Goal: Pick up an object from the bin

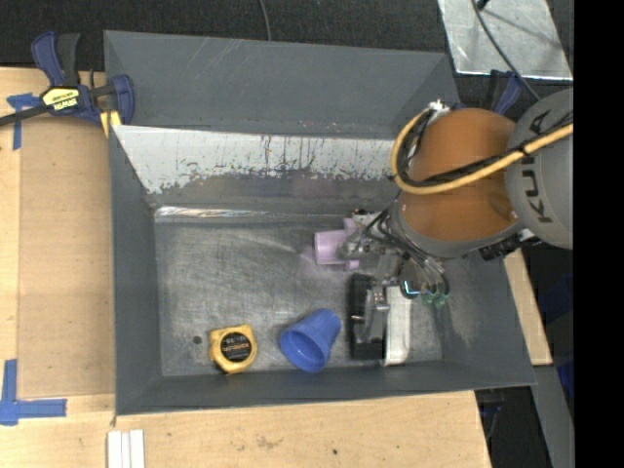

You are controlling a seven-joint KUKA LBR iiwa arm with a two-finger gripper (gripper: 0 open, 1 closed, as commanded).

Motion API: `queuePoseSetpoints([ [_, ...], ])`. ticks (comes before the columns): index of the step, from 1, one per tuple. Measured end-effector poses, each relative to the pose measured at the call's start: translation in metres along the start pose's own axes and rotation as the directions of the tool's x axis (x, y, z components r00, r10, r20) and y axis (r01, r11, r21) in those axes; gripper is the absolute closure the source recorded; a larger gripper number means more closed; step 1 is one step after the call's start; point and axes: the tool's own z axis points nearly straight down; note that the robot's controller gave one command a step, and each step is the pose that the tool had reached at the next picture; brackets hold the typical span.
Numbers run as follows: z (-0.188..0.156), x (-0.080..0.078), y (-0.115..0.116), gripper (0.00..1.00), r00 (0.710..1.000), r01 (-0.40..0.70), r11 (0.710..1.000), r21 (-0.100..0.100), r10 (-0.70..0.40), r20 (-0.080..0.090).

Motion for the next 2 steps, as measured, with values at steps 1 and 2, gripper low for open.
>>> queuePoseSetpoints([
  [1,-0.002,-0.001,0.0,0.0,1.0,0.0,1.0,0.0,0.0,0.003],
  [2,-0.036,0.007,-0.019,0.0,1.0,0.017,1.0,-0.002,-0.017,-0.002],
])
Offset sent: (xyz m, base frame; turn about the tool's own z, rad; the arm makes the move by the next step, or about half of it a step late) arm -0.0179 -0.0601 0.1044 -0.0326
